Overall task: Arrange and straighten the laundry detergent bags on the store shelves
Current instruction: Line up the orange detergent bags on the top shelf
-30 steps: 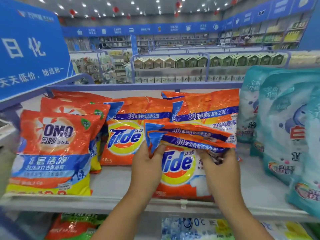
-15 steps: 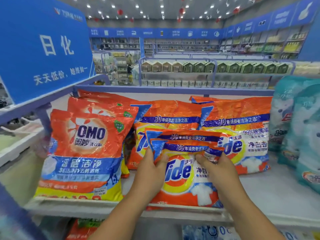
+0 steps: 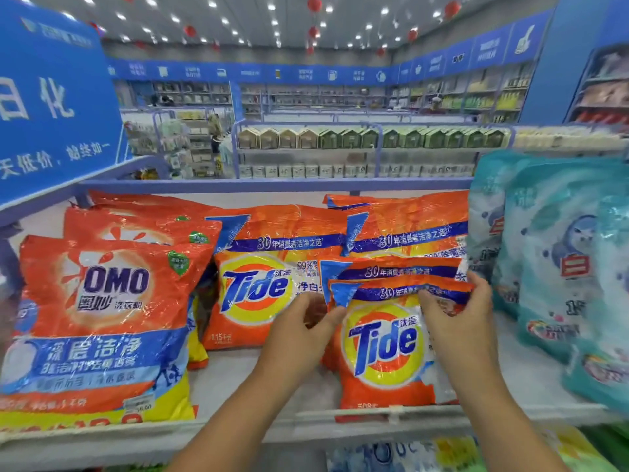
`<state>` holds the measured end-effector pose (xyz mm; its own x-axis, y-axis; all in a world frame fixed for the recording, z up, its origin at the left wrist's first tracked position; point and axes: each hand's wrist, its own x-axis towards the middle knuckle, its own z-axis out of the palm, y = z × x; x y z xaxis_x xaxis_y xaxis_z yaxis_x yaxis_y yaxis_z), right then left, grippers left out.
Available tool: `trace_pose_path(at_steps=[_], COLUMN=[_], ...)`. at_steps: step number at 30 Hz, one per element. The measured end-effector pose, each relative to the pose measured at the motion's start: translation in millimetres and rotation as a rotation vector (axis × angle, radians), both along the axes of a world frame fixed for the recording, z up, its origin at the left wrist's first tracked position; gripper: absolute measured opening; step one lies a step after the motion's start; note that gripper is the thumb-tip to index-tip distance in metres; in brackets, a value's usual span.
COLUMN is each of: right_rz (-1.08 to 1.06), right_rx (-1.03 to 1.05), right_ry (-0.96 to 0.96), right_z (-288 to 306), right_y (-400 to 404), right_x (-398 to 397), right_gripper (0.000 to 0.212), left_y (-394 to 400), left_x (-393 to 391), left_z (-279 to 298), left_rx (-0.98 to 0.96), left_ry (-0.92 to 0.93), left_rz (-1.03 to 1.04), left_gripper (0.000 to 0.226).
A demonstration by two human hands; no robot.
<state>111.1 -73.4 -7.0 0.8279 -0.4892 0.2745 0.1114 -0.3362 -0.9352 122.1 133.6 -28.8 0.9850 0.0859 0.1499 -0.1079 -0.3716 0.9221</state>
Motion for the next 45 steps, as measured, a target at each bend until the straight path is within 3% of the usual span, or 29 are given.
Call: trace_pose_path(at_steps=[2, 3, 6, 8, 10, 12, 16, 25, 32, 36, 37, 39, 40, 45], right_rz=[-0.065, -0.068, 0.179, 0.477, 0.62, 0.613, 0.548, 0.34, 0.292, 0.196, 0.189, 0.191, 0.206, 0.302], right_rx=[-0.261, -0.382, -0.463, -0.311, -0.297, -0.376, -0.328, -0.38, -0.238, -0.231, -0.26, -0.339, -0.353, -0.241], right_ry=[-0.083, -0.167, -0.357, -0.258, -0.068, 0.045, 0.238, 0.326, 0.341, 0.157, 0.129, 0.061, 0.017, -0.144], right_z=[10, 15, 25, 20, 11, 0, -8, -9, -24, -19, -13, 2, 12, 51], right_y=[18, 30, 73, 104, 130, 146, 154, 133, 146, 155, 158, 162, 163, 151], right_x=[-8, -13, -20, -21, -13, 3, 23, 43, 69, 62, 59, 53, 49, 28], right_gripper=[0.08, 0.082, 0.058, 0.048, 0.054, 0.066, 0.08, 0.091, 0.104, 0.088, 0.073, 0.021, 0.01, 0.014], left_y=[21, 32, 62, 75, 81, 85, 91, 102, 102, 102, 102, 103, 104, 102], left_x=[0, 0, 3, 8, 9, 10, 12, 36, 30, 27, 27, 25, 26, 15], left_z=[5, 7, 10, 7, 4, -3, -11, -21, -25, -27, -27, -24, -24, -6], left_rx=[0.082, 0.14, 0.333, 0.38, 0.342, 0.302, 0.266, 0.125, 0.027, -0.005, -0.017, -0.085, -0.133, -0.384], left_ry=[-0.055, -0.087, -0.196, -0.207, -0.099, -0.029, -0.003, 0.109, 0.029, -0.019, -0.026, -0.017, -0.019, -0.103], left_rz=[0.088, 0.141, 0.311, 0.371, 0.362, 0.347, 0.331, 0.373, 0.368, 0.359, 0.358, 0.352, 0.339, 0.261], left_gripper=[0.023, 0.028, 0.035, 0.044, 0.066, 0.089, 0.106, 0.109, 0.071, 0.06, 0.055, 0.046, 0.043, 0.047])
